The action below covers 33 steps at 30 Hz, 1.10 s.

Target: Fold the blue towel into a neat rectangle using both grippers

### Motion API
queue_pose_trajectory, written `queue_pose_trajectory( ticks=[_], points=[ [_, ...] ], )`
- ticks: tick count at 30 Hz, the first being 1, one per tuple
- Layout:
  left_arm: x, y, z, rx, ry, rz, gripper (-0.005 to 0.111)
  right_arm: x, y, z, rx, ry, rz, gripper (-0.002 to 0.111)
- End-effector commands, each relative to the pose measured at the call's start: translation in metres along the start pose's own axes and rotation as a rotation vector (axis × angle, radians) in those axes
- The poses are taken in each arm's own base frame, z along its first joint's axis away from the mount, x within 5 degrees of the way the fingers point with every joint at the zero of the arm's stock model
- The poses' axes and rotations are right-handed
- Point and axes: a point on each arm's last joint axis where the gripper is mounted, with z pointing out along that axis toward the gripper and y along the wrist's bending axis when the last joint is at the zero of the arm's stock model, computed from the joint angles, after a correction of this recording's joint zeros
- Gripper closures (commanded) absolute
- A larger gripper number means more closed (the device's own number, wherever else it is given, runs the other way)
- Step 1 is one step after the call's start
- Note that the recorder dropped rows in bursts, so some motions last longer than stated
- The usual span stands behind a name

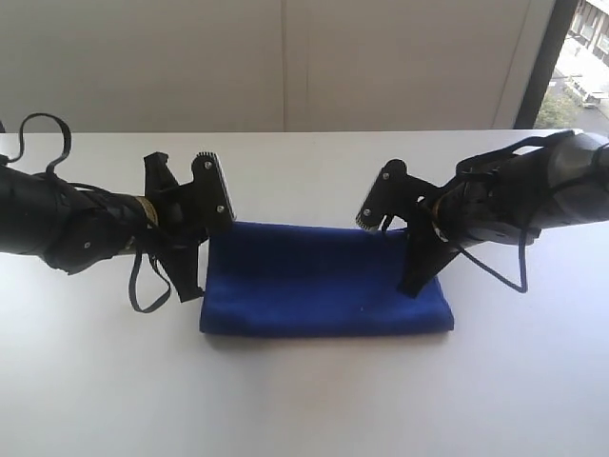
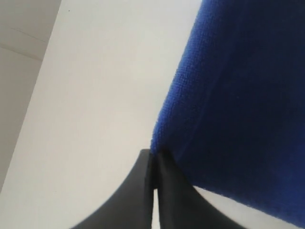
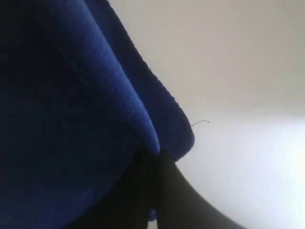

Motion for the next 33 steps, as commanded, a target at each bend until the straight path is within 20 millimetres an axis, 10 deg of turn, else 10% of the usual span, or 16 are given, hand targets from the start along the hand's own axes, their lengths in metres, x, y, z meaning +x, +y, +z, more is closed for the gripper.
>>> queue_pose_trajectory(
  ticks=[1, 12, 17, 33],
  points=[
    [0.009, -0.009, 0.013, 0.03, 0.023, -0.009, 0.107, 0.001, -0.003, 0.001, 0.006, 0.003, 0.015, 0.108],
    [0.024, -0.017, 0.043, 0.049, 0.053, -0.033, 0.105, 0.02, 0.001, 0.029, -0.045, 0.012, 0.062, 0.104],
    [0.029, -0.014, 0.043, 0.047, 0.067, -0.042, 0.058, 0.02, 0.0, 0.032, -0.043, 0.021, 0.01, 0.055],
    [0.011, 0.009, 0.021, -0.035, 0.008, -0.04, 0.052, -0.006, -0.041, 0.015, 0.083, -0.035, 0.028, 0.058]
  ],
)
